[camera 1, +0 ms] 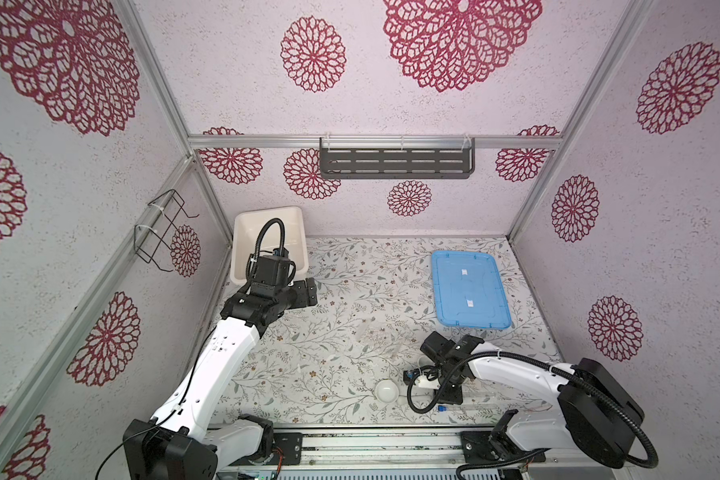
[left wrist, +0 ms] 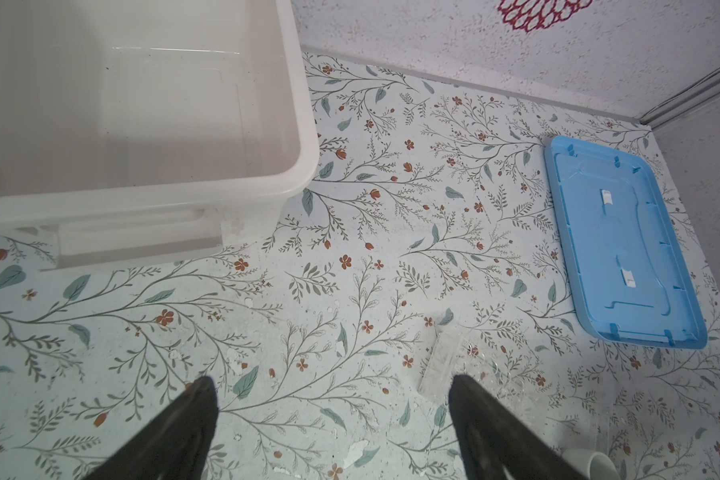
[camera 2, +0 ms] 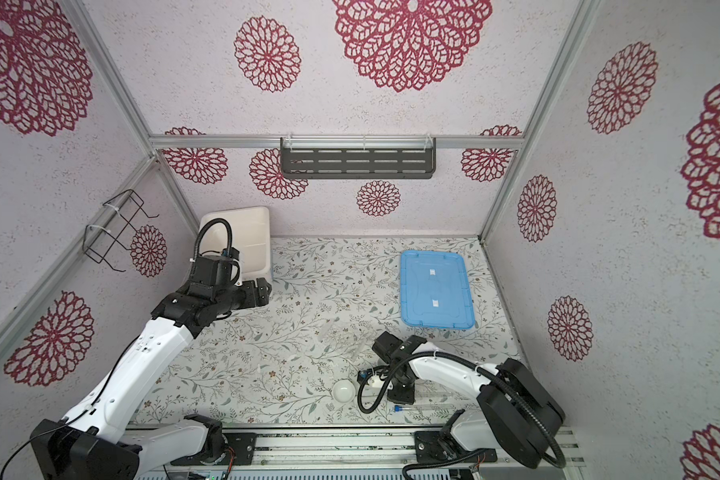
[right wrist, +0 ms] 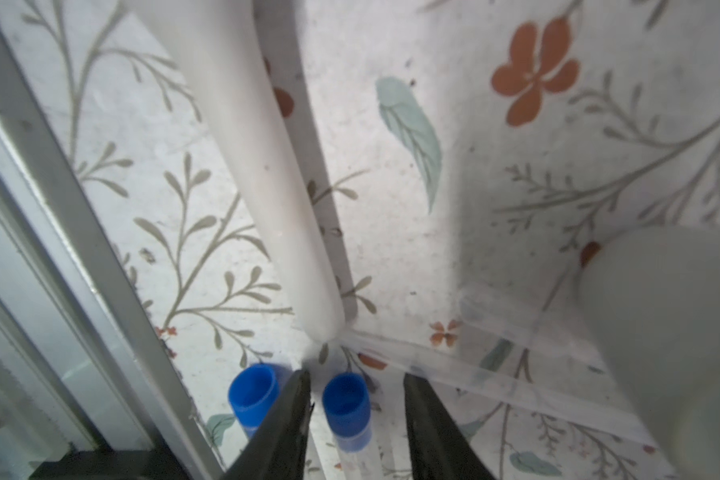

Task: Organize the chemistry lab equipment
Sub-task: 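Move the right gripper down toward the blue-capped test tubes near the robot, then close the right gripper on one blue-capped test tube's cap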

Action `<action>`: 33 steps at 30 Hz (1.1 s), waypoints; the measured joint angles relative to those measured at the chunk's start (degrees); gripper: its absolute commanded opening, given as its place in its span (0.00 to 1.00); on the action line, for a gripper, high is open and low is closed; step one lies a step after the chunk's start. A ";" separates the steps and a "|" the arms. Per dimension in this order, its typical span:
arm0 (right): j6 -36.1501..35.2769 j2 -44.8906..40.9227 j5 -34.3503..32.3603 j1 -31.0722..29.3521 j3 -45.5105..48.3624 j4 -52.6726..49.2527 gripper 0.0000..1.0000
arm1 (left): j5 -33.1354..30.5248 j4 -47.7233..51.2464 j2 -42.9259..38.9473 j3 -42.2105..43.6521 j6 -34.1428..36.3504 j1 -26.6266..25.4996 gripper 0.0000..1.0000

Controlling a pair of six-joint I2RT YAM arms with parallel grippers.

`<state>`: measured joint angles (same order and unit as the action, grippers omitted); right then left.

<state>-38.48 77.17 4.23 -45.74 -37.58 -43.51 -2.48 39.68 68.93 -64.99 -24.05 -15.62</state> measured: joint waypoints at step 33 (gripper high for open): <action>0.11 -4.98 -2.45 -0.50 2.27 1.27 0.27 | -0.07 -0.02 0.00 0.00 0.26 0.02 0.91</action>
<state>-38.37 72.18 1.78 -46.24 -35.31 -42.24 -2.55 39.66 68.93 -64.99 -23.79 -15.59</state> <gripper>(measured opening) 0.278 0.908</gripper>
